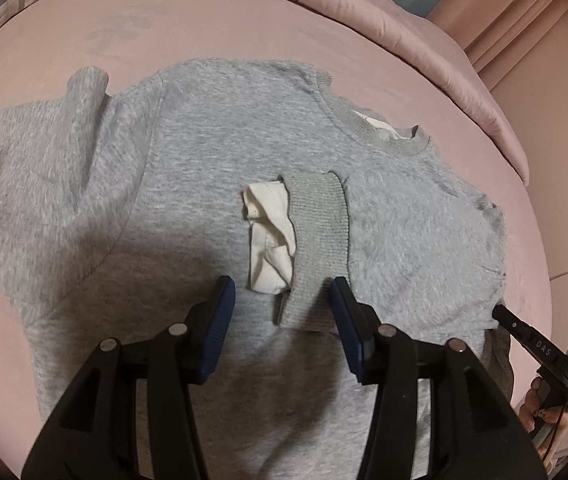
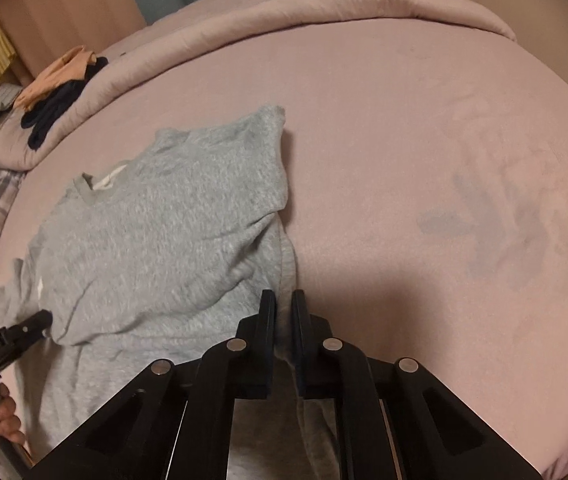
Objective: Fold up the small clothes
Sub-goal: 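Move the left gripper to the other sleeve and grasp it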
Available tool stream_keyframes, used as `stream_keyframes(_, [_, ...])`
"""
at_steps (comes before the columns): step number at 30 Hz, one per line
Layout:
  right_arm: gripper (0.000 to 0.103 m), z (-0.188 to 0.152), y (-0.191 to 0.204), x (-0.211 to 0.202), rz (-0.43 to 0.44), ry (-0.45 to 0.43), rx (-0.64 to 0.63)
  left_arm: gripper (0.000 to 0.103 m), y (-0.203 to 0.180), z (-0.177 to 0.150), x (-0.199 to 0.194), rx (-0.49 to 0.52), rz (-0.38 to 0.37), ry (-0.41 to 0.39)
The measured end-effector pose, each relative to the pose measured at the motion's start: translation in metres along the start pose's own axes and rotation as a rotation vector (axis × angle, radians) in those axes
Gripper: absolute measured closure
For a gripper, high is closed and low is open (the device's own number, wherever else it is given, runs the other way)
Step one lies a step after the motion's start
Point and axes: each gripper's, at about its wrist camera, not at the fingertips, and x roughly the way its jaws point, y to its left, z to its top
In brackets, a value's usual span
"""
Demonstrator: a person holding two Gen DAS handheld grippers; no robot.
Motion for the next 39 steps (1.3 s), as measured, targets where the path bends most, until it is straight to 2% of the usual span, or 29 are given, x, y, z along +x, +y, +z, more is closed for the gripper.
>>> stream_keyframes(17, [0.097,-0.007,-0.001,0.014,-0.051,-0.001,0.008,0.052,0.003,0.001,0.002,-0.033,-0.011,0.002])
stream_keyframes(22, [0.097,-0.008,-0.002,0.014,-0.056,0.000,0.013,0.054,0.014,-0.005,-0.015,-0.087,-0.046,0.026])
stream_keyframes(25, [0.097,-0.007,-0.001,0.013,-0.065,0.003,0.009,0.054,0.027,-0.011,-0.036,-0.116,-0.048,-0.007])
stream_keyframes(29, [0.097,-0.006,0.003,0.011,-0.082,0.004,-0.010,0.039,0.054,-0.016,-0.066,-0.179,-0.035,-0.061])
stream_keyframes(31, [0.096,-0.006,0.005,0.007,-0.089,0.000,-0.022,0.037,0.071,-0.016,-0.082,-0.214,-0.022,-0.096])
stream_keyframes(34, [0.089,-0.006,0.006,-0.003,-0.081,-0.004,-0.008,0.028,0.096,-0.017,-0.109,-0.273,0.005,-0.162])
stream_keyframes(37, [0.074,-0.005,0.010,-0.023,-0.072,-0.031,-0.014,0.018,0.121,-0.019,-0.133,-0.322,0.043,-0.228])
stream_keyframes(39, [0.055,-0.005,0.014,-0.041,-0.059,-0.061,-0.022,0.015,0.134,-0.021,-0.143,-0.349,0.065,-0.253])
